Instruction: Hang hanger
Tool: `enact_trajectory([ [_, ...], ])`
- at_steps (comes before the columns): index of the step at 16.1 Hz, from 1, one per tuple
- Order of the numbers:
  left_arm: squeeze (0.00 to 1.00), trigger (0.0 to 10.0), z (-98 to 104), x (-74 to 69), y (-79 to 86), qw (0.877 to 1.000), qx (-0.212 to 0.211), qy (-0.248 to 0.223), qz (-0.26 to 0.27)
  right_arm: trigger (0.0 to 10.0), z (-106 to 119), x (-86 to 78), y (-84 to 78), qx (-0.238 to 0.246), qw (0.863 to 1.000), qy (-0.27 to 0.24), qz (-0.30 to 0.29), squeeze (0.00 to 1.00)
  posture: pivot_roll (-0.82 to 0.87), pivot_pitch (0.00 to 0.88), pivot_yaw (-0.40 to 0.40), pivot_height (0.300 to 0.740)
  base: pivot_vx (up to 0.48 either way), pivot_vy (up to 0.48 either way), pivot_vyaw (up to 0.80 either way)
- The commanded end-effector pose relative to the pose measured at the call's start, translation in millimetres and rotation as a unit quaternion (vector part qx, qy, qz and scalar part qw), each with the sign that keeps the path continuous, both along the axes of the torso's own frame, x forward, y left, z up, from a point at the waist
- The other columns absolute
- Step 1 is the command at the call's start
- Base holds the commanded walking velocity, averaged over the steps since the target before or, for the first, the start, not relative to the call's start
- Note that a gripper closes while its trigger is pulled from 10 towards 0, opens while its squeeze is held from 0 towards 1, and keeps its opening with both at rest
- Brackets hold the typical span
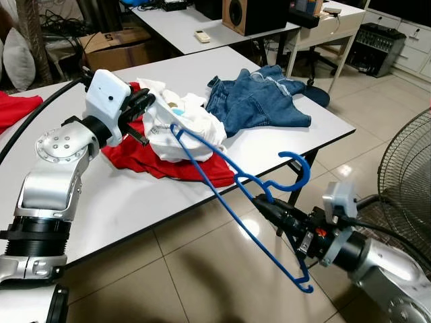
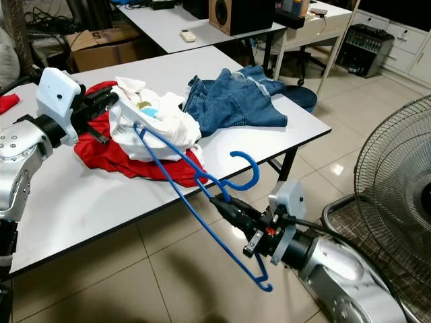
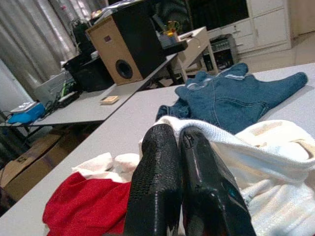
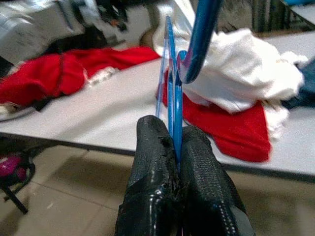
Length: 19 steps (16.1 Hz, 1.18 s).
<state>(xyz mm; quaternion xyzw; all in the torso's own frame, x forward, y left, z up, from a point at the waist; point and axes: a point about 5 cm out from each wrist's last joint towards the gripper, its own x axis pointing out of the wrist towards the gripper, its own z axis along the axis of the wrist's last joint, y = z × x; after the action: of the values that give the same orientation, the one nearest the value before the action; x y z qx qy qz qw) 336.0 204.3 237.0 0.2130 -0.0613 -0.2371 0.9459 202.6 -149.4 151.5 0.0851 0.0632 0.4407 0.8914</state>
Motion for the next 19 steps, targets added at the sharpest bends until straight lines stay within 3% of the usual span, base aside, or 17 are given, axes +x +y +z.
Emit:
enact_trajectory([
  [1,0.00,0.0,3,-2.0,-5.7,1.000,0.015,0.001,-0.024,0.0,-3,5.5,-1.0,-0.015,1.000,-0.002,-0.008,0.00,-0.17,0.000,0.029,0.740,0.000,0.000,0.00],
  [6,0.00,0.0,-4,-13.5,-23.8,0.993,0.038,0.038,-0.102,0.0,-1,13.5,6.8,-0.041,0.999,-0.017,-0.008,0.00,-0.16,0.000,0.025,0.740,0.000,0.000,0.00],
  [10,0.00,0.0,-6,-16.5,-34.4,0.991,0.035,0.046,-0.117,0.0,3,23.6,12.3,-0.081,0.996,-0.035,-0.011,0.00,-0.16,0.000,0.020,0.740,0.000,0.000,0.00],
  [12,0.00,0.0,-5,-13.5,-27.4,0.995,0.036,0.045,-0.085,0.0,10,33.5,10.1,-0.059,0.996,-0.037,-0.062,0.00,-0.16,0.000,0.016,0.740,0.000,0.000,0.00],
  [13,0.00,0.0,-2,-9.6,-17.8,0.997,0.038,0.040,-0.050,0.0,14,38.8,7.1,-0.025,0.994,-0.029,-0.101,0.00,-0.16,0.000,0.015,0.740,0.000,0.000,0.00],
  [15,0.00,0.0,13,-2.9,-3.1,0.999,0.038,0.003,-0.012,0.0,5,56.7,-12.9,0.040,0.975,0.038,-0.216,0.00,-0.15,0.000,0.016,0.740,0.000,0.000,0.00],
  [17,0.00,0.0,30,2.3,0.0,0.999,0.032,-0.042,0.005,0.0,7,68.0,-20.4,0.094,0.961,0.068,-0.249,0.00,-0.15,0.000,0.017,0.740,0.000,0.000,0.00],
  [19,0.00,0.0,63,7.2,-0.7,0.992,0.016,-0.122,0.008,0.0,27,78.1,-17.2,0.143,0.961,0.046,-0.234,0.00,-0.15,0.000,0.019,0.740,0.000,0.000,0.00],
])
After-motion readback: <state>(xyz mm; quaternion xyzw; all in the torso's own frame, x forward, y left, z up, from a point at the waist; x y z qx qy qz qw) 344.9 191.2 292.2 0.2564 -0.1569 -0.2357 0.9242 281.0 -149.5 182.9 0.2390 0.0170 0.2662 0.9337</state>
